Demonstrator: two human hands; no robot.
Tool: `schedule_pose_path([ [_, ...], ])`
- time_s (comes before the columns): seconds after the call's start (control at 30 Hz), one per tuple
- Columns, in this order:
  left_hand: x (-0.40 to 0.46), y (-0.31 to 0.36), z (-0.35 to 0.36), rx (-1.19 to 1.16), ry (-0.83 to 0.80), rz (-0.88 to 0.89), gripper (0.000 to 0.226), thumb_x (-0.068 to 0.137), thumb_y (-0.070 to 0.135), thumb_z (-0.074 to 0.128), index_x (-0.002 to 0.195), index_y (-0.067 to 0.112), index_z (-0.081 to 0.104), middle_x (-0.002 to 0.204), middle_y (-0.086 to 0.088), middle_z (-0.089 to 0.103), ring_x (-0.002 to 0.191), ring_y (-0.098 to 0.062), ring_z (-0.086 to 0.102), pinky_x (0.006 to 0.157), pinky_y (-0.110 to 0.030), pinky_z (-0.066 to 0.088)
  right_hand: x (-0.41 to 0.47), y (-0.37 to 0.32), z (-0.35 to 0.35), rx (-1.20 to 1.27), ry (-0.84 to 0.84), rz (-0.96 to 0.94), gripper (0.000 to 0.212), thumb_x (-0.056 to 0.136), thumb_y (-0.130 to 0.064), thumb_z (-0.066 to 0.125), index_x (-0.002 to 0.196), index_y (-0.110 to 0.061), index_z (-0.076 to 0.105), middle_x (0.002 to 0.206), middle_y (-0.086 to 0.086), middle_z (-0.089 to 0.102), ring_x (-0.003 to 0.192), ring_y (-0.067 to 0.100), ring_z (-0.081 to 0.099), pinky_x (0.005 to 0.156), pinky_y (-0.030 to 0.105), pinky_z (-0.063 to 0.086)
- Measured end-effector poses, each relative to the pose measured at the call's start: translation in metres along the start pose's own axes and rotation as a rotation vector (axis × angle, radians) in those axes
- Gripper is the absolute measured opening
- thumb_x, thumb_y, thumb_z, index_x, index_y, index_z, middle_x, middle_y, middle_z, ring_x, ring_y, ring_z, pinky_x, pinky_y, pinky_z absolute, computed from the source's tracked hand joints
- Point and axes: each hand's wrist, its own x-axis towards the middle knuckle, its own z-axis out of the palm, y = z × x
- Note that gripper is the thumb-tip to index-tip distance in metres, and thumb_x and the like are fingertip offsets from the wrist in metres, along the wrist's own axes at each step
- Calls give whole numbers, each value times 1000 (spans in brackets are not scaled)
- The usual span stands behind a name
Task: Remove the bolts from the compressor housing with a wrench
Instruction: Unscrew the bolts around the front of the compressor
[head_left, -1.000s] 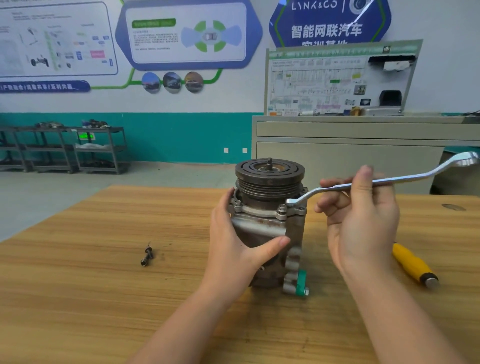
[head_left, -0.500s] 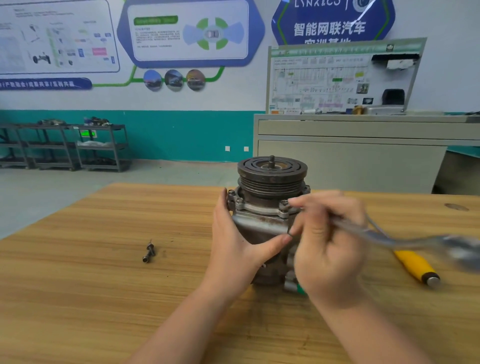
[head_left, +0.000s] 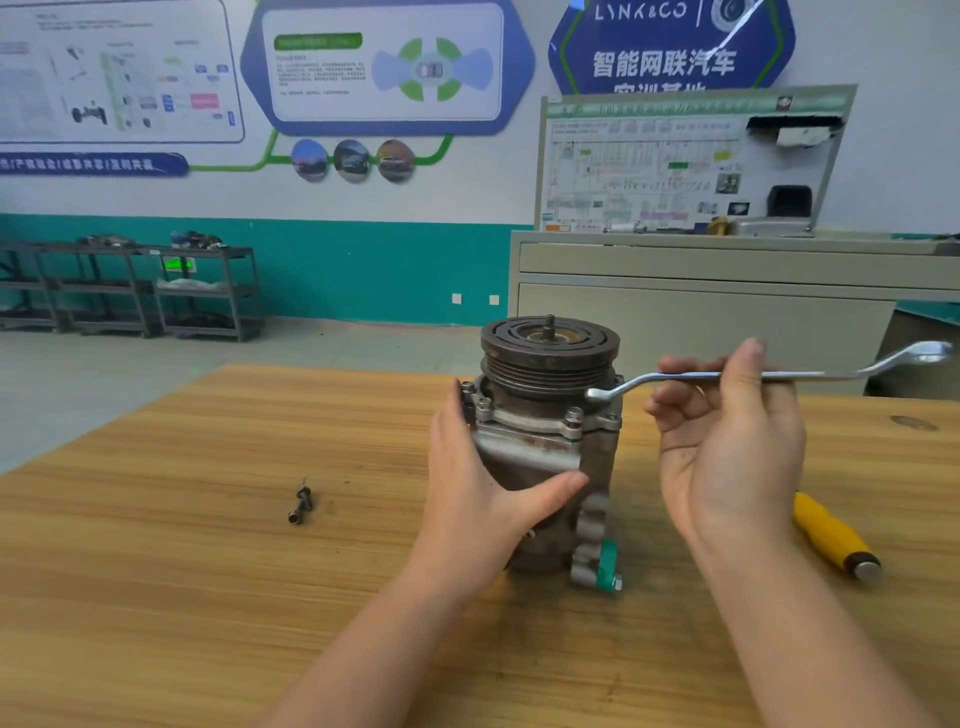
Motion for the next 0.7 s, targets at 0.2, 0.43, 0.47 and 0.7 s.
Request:
schedule_pose_path([
  [0.2, 1, 0, 0, 16, 14, 10, 125, 47, 74, 71, 143, 45, -2, 125, 46, 16, 118, 32, 14, 90, 8, 16, -14, -1, 6, -196, -86, -190, 18, 95, -35, 48, 81, -26, 54, 71, 6, 70, 46, 15, 61, 48, 24, 51],
  [0.43, 0, -2, 0, 25, 17, 11, 129, 49, 75, 71, 150, 35, 1, 139, 23, 21, 132, 10, 19, 100, -1, 16, -30, 4, 1, -598, -547, -773, 20, 100, -30, 47, 94, -14, 60, 74, 1, 64, 59, 10, 65, 57, 21, 51],
  [0.47, 0, -2, 1, 28, 20, 16, 126, 51, 74, 73, 148, 37, 3, 139, 22, 24, 133, 8, 21, 102, -4, 18, -31, 7, 0, -651, -590, -840, 27, 100, -29, 47, 91, -7, 61, 77, 5, 64, 60, 12, 65, 59, 22, 51],
  [0.7, 0, -1, 0, 33, 32, 12, 127, 48, 75, 72, 148, 36, 3, 137, 22, 23, 130, 11, 19, 100, 3, 14, -29, 13, 2, -468, -422, -696, 22, 103, -31, 37, 89, -33, 54, 72, 4, 60, 50, 14, 54, 53, 22, 44],
])
